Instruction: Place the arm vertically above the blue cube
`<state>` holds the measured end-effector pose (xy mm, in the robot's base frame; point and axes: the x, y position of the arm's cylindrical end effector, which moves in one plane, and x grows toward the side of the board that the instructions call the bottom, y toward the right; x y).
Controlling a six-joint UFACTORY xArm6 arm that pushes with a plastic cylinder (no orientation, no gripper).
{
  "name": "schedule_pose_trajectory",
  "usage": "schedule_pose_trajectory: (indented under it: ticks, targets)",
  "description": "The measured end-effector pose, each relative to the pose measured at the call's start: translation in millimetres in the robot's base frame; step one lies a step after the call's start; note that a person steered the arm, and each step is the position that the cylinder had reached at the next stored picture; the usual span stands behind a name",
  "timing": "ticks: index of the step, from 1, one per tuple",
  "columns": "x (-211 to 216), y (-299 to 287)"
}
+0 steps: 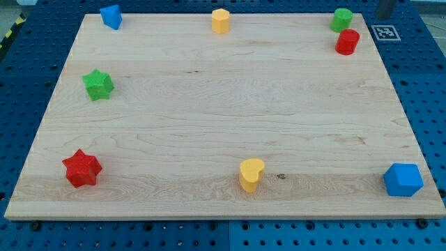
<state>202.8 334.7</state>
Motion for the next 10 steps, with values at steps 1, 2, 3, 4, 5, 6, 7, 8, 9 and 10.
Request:
schedule_pose_trajectory:
  ticks: [1,2,3,4,5,6,7,8,9,10]
  targets:
    - [1,1]
    - [1,1]
    - [4,1]
    - [4,1]
    - [11,5]
    - [32,11]
    - [35,11]
    - [43,11]
    - [56,11]
    - [68,10]
